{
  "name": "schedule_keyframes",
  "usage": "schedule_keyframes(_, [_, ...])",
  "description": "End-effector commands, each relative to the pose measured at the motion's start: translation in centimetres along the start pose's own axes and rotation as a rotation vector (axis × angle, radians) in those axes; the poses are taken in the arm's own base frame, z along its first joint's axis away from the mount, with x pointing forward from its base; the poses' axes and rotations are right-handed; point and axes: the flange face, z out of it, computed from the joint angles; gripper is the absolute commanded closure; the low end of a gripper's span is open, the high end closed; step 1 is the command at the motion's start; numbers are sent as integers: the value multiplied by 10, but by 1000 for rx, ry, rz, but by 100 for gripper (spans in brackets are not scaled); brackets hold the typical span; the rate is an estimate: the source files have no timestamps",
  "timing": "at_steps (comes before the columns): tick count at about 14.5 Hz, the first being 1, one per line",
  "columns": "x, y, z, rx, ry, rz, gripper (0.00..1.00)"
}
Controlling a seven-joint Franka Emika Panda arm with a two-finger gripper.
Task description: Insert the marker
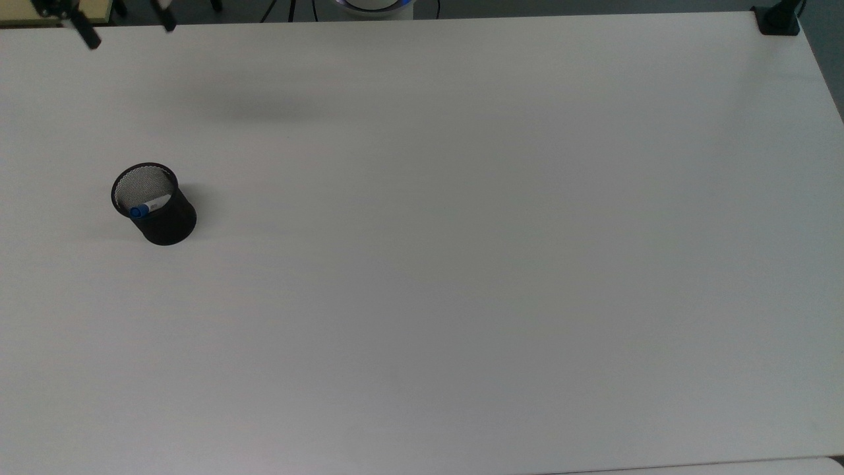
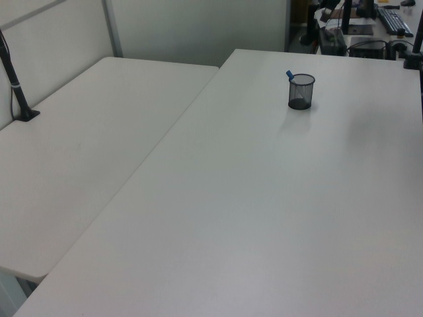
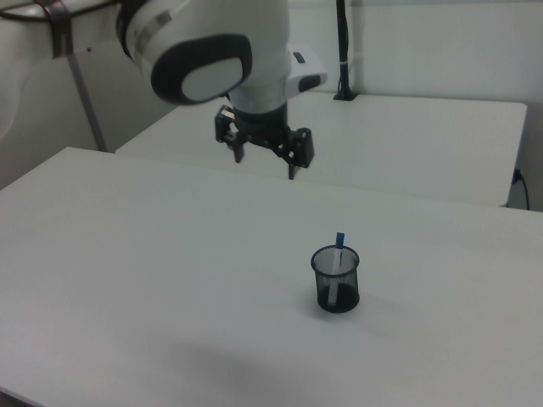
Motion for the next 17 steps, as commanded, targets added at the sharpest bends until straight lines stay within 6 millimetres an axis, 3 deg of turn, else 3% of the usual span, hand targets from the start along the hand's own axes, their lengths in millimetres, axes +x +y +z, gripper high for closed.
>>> schedule_keyframes(1, [-7, -27, -23, 29, -119, 38, 0])
schedule_keyframes(5, [0, -85, -29, -48, -201, 158, 0])
schedule_keyframes(9, [17, -139, -10, -156, -228, 333, 0])
schedule_keyframes(11, [27, -174, 7, -215, -232, 275, 0])
schedule_keyframes(13, [28, -184, 23, -246, -236, 259, 0])
schedule_keyframes(17, [33, -180, 46, -304, -216, 152, 0])
